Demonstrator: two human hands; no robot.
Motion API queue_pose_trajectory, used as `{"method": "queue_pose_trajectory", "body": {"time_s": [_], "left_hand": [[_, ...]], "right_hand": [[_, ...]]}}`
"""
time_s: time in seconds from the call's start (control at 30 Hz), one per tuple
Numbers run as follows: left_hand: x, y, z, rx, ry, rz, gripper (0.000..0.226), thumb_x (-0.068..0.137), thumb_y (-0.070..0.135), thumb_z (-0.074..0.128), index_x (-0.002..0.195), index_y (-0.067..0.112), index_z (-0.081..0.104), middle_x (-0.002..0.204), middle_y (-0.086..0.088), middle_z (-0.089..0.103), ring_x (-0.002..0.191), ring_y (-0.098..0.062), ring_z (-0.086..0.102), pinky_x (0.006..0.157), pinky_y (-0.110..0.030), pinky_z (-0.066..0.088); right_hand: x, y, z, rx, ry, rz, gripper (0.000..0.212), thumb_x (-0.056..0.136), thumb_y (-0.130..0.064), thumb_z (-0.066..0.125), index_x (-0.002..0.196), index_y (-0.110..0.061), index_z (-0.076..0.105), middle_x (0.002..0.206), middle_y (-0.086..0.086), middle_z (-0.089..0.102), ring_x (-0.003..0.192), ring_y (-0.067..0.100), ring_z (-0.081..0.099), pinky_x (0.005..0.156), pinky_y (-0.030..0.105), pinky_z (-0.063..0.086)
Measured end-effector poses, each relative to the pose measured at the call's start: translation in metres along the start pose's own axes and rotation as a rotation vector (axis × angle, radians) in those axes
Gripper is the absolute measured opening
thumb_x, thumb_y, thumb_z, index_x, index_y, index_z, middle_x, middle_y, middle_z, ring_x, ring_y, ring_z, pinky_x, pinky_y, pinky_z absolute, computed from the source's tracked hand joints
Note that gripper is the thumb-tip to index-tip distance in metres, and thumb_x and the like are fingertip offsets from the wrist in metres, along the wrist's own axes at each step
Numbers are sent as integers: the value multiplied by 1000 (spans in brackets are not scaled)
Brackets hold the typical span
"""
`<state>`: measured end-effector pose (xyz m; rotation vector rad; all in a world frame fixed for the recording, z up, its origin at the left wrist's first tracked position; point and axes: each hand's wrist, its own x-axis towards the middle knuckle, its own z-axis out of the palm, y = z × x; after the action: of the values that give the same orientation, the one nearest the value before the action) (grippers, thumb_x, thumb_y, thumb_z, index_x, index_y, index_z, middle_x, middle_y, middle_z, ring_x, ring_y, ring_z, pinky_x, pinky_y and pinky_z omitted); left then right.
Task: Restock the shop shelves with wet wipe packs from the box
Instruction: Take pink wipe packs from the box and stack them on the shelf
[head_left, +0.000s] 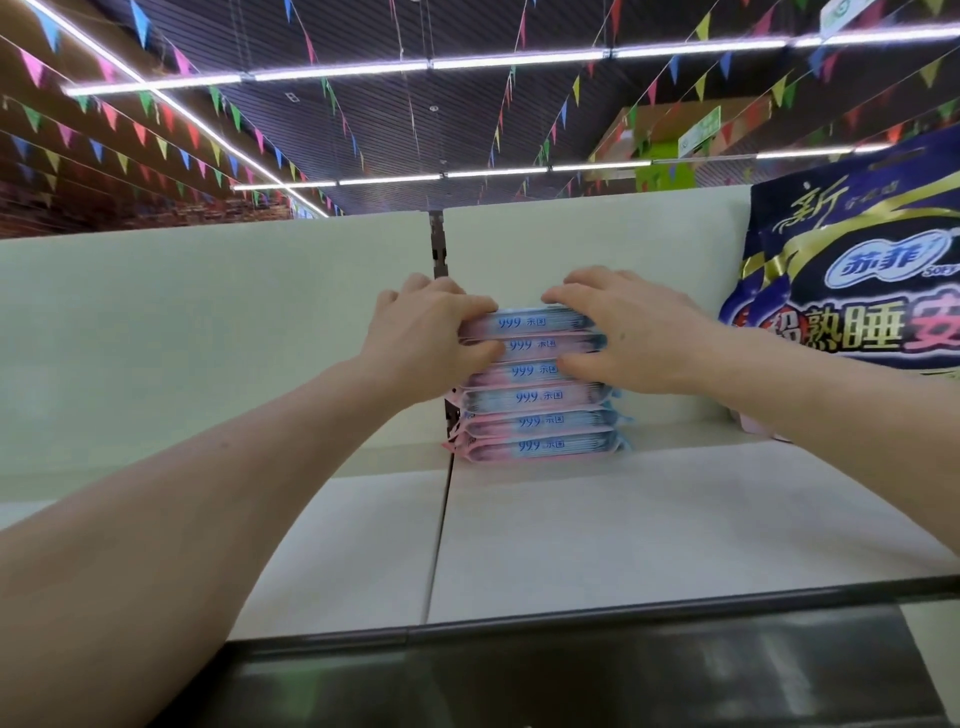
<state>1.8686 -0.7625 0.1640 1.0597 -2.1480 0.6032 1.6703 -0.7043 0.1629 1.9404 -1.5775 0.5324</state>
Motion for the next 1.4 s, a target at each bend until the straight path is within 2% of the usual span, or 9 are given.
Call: {"method": "queue_pose_trajectory", "body": {"time_s": [0.2,0.37,0.5,0.6,0.67,0.77,0.9,1.13,1.4], "left_hand": [[-2,5,3,144,44,35,37,94,50,47,124,31,62,122,5,60,121,-20,41,107,-44,16],[-1,11,3,186,5,7,35,97,46,43,120,28,63,118,2,59,113,-21,50,109,-46,16],[0,16,-1,191,-46,-15,32,96,45,43,114,28,64,112,0,58,107,-22,51,105,-47,22],[-2,19,-9,178,-92,-32,36,96,45,45,124,27,58,118,-3,55,111,-24,48,102,-47,29],[-7,21,-17,172,-77,-35,43,95,43,47,135,26,50,127,-5,50,118,-25,45,101,-46,31],[-19,17,-34,179,-43,-44,44,95,39,51,136,25,47,130,-5,49,119,-25,46,98,-44,34],[-43,-1,-59,166,-42,-112,46,94,37,55,138,26,47,130,-2,51,117,-23,51,100,-43,34],[-102,-35,-96,199,-82,-272,48,94,34,59,139,24,47,131,1,56,118,-20,51,103,-44,39],[-173,-67,-156,332,-134,-520,44,94,32,59,136,24,49,126,2,57,112,-20,54,99,-42,44]], "right_hand": [[1,-4,6,-113,1,-50,65,93,-40,55,148,-30,22,145,-4,37,127,19,38,86,33,41],[3,-7,6,-162,-5,-51,60,95,-38,52,147,-29,23,143,-4,42,125,19,41,83,34,43],[3,-13,-1,-224,-47,-51,58,93,-37,54,144,-26,28,136,0,48,119,23,47,81,36,45],[6,-22,-11,-275,-70,-52,57,91,-40,56,141,-26,33,131,3,51,113,25,51,85,38,47],[5,-32,-20,-281,-46,-63,59,92,-40,55,144,-27,31,136,3,47,118,26,48,91,41,43],[1,-51,-30,-250,27,-102,55,93,-38,55,143,-26,37,139,3,46,123,25,45,98,42,41],[-1,-87,-36,-182,68,-172,38,95,-36,51,130,-24,51,126,3,55,112,24,51,90,40,45],[-5,-163,-40,-8,58,-283,39,96,-38,51,132,-24,52,125,-5,59,115,17,53,95,35,45],[-7,-255,-57,172,100,-467,39,96,-36,51,132,-22,51,128,-3,57,116,18,52,94,33,43]]}}
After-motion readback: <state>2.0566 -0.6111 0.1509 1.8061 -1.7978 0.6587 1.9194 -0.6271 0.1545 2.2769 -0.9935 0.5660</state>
